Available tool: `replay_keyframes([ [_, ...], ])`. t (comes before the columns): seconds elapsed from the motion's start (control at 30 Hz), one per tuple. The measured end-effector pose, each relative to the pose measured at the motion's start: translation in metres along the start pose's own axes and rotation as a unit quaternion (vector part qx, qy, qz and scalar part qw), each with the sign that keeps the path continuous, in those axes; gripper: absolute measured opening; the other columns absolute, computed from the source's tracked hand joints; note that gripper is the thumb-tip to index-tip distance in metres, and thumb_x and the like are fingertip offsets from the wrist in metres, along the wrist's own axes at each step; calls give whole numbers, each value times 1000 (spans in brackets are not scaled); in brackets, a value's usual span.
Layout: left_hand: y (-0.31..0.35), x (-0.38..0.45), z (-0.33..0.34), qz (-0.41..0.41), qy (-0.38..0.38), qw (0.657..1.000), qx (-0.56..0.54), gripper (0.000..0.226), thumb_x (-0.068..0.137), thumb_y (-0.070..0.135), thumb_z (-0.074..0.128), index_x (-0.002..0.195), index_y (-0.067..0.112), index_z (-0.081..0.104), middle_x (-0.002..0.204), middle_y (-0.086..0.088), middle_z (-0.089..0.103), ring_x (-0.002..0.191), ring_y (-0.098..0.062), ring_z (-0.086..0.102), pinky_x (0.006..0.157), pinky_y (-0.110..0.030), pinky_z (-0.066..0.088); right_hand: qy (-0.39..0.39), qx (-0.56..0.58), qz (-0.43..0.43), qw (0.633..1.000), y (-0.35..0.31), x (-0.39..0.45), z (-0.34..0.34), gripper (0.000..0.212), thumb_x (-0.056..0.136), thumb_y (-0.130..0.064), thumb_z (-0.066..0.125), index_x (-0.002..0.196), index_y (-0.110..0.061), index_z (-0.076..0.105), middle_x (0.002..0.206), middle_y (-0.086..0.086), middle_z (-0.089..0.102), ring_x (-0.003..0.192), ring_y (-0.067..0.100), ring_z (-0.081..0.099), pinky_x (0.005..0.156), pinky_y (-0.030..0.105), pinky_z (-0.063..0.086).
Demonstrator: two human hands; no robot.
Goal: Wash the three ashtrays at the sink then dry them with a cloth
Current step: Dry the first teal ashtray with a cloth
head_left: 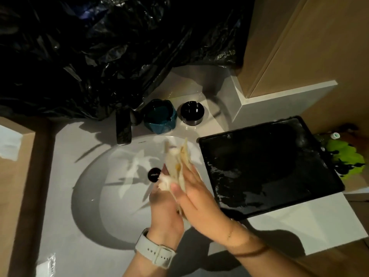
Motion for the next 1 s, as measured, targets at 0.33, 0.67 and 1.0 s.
replay_keyframes([
  [0.33, 39, -17, -17, 136, 100, 974, 151, 40, 93, 43, 62, 73, 10, 51, 63, -11, 45, 56, -23, 43, 55, -33, 37, 129, 351, 274, 886, 57, 9, 14, 38, 101, -42, 39, 119, -16, 61, 99, 5, 72, 99, 21, 67, 91, 32, 50],
  [0.67, 29, -19, -15, 11, -8, 990, 138, 42, 93, 48, 56, 105, 10, 70, 89, -11, 77, 83, -29, 73, 79, -40, 56, 81, 363, 248, 895, 49, -13, 2, 27, 98, -38, 45, 119, -26, 59, 103, -6, 72, 95, 0, 68, 85, 16, 52],
  [1.0, 47, -11, -8, 34, -126, 968, 212, 55, 89, 60, 53, 123, 18, 65, 113, -4, 75, 104, -21, 71, 91, -39, 54, 17, 409, 261, 874, 39, -2, -6, 30, 93, -31, 58, 118, -16, 64, 107, 5, 74, 100, 20, 70, 88, 32, 56],
])
Point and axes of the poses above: each hand's wrist, its own x-axis towards the middle knuckle, its own z-axis out of the palm, y = z × x, the point moved 10 cm from there along x, towards the middle knuckle
